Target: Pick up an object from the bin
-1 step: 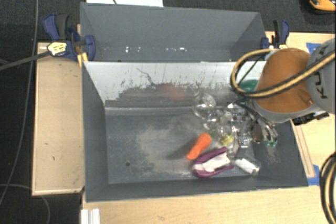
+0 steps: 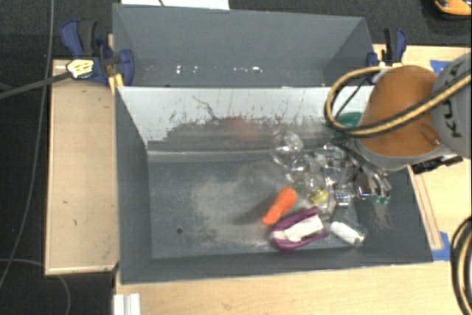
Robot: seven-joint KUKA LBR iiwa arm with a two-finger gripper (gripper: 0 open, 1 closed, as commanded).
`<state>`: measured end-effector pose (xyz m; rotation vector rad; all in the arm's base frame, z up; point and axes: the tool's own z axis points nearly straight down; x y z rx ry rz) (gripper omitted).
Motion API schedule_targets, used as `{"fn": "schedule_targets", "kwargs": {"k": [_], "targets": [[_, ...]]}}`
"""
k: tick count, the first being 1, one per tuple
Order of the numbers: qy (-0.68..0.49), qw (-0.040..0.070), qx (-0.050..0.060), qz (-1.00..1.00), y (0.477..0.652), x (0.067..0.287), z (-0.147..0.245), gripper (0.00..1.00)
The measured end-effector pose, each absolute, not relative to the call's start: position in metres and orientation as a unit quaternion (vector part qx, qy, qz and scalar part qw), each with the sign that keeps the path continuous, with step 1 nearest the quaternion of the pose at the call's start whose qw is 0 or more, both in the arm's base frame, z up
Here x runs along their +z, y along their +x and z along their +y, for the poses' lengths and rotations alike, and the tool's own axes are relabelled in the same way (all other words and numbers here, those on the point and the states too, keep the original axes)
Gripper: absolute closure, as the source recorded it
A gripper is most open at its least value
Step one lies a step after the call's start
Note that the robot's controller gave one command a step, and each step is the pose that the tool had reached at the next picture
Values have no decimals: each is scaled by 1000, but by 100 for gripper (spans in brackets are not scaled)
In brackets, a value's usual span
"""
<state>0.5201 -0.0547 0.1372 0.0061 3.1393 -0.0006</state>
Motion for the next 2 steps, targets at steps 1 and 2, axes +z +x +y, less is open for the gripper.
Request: {"fn": "schedule_targets", "kwargs": {"k": [1, 2], "targets": [[-85, 1, 0, 996, 524, 72, 0, 0], [-101, 3, -1, 995, 528, 72, 12, 0]]}}
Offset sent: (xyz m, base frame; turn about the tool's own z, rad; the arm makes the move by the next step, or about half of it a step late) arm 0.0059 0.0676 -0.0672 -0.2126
